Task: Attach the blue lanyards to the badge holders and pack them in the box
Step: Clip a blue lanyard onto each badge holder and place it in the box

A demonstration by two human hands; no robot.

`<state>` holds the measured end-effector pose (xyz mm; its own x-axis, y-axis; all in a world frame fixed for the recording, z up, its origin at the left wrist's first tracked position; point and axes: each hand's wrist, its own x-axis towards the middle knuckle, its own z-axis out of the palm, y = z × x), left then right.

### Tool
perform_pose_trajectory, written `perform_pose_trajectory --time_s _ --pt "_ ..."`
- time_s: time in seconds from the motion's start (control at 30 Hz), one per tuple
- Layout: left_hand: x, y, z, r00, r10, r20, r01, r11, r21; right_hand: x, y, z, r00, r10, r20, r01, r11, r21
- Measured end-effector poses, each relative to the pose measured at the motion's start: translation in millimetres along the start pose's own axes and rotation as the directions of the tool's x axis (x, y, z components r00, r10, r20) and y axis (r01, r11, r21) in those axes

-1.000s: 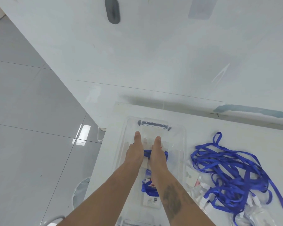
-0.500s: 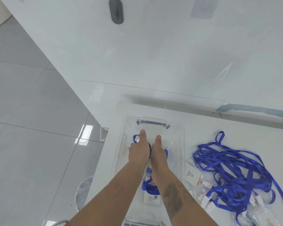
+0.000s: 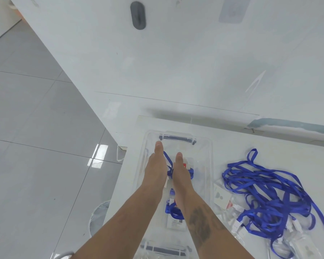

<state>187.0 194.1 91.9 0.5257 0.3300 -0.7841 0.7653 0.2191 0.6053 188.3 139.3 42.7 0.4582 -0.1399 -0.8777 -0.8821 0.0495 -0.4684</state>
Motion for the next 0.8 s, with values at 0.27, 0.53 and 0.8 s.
perform_pose_trajectory --time_s 0.27,0.53,0.8 --pt "-26 5 -12 0.985 0.149 0.09 -0.142 0.987 -0.072 -29 -8 -9 0.996 -0.085 0.01 0.084 0.996 0.027" --pt "-50 -2 -40 0.798 0.597 0.081 -0.602 0.796 0.06 -101 -9 -37 0.853 -0.521 0.014 0.521 0.853 0.031" --pt "-73 -13 -65 0.396 0.885 0.242 -0.833 0.236 0.501 -138 28 -78 0.36 -0.933 0.023 0.717 0.261 -0.646"
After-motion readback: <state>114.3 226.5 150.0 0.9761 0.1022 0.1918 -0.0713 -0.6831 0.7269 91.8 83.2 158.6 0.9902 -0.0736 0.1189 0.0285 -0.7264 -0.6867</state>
